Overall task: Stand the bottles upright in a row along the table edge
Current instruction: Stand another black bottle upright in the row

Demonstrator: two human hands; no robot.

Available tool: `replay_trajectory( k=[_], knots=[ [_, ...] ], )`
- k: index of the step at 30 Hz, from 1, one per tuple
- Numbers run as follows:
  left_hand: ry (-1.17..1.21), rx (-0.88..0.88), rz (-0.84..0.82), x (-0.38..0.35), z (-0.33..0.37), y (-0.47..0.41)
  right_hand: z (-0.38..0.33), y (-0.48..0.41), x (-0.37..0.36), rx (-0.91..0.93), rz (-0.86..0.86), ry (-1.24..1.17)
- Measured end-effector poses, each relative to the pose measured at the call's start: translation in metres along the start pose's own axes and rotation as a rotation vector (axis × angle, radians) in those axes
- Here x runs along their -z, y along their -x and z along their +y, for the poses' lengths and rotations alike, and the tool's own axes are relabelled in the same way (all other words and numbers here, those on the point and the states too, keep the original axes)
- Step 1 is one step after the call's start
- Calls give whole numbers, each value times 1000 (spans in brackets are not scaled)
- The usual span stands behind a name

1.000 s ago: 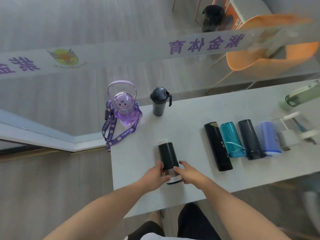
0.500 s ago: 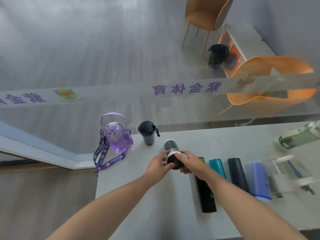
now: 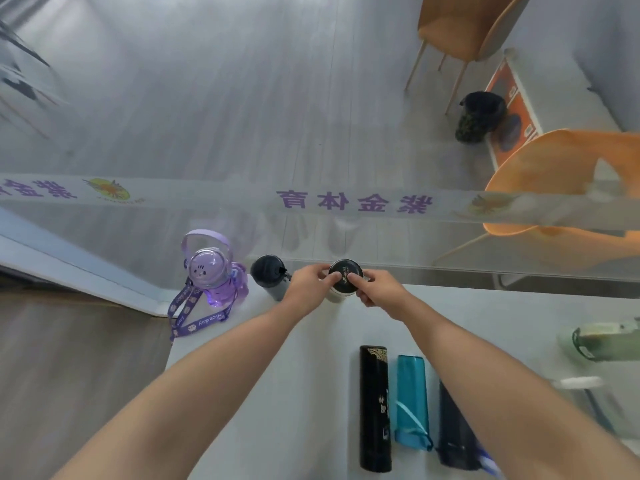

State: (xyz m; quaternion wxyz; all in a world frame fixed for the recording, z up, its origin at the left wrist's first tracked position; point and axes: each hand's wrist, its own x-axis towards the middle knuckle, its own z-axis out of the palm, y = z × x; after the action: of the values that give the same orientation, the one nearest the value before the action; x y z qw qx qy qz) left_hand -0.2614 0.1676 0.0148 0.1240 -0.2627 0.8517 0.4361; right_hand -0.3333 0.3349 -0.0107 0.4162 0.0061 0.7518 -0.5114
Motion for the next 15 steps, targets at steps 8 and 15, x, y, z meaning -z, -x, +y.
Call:
replay_trajectory(
  k=[8, 15],
  knots=[
    [-153, 0, 14, 15, -11, -10, -12, -6, -15, 11, 30, 126],
    [-614, -334, 24, 33, -8, -6, -29, -3, -21, 13, 116, 500]
  ],
)
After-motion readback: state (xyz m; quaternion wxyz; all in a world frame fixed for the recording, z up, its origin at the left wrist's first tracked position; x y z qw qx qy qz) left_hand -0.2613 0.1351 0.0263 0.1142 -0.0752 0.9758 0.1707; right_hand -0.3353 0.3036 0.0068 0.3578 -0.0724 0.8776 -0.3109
